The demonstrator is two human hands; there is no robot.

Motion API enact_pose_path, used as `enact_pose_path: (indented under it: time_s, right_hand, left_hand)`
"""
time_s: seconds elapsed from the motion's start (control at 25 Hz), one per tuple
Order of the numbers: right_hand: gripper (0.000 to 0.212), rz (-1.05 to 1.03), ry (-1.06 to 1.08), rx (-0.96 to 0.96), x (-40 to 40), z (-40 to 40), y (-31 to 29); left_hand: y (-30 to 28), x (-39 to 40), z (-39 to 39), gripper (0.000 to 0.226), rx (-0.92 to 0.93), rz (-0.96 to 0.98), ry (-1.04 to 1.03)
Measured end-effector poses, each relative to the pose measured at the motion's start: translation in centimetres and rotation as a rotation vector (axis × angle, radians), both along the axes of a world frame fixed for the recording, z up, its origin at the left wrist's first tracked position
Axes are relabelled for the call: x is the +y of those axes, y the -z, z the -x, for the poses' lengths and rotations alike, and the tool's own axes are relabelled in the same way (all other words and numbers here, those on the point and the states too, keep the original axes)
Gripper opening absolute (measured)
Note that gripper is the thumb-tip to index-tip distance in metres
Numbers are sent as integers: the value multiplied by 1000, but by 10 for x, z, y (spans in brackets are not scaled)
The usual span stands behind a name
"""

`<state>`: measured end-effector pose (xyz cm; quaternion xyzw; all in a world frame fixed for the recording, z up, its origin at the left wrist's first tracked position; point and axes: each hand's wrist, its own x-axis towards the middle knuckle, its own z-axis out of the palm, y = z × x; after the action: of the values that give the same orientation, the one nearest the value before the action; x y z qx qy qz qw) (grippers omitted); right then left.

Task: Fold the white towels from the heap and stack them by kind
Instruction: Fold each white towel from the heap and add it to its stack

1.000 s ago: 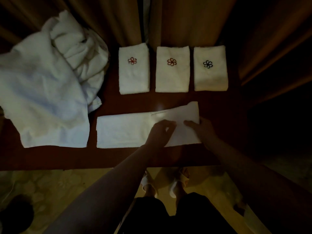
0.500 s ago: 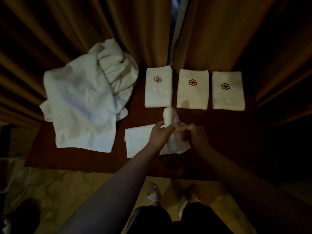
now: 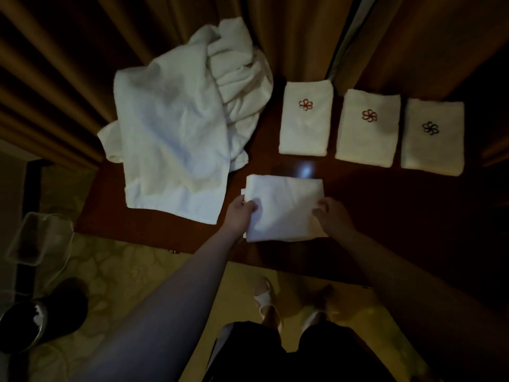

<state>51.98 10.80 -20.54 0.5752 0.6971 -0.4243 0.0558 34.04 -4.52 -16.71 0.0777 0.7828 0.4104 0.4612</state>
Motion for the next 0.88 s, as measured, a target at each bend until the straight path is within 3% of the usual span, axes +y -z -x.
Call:
enact_pose_path:
  time_s: [0.16,0.36,0.56,0.68,0.76,0.88]
  right_hand:
    - [54,-21,43,-59,-5,9,15]
    - [70,64,240,-9,-3,13,31]
    - [55,390,483,223,5,9,14]
    - [52,347,430,325,7,12,-7]
    - [54,178,309,372,14,19,-27]
    - [53,-85,78,441,21,30,-66]
  left_hand:
    - [25,-6,14,32,8,103,-48]
    - [54,0,22,44,189,259,107]
    - [68,2,25,40,314,262,160]
    - [53,8,20,23,567,241,39]
    - [35,23,11,23,466,155,41]
    - [-2,53,4,52,-200,-22,-54]
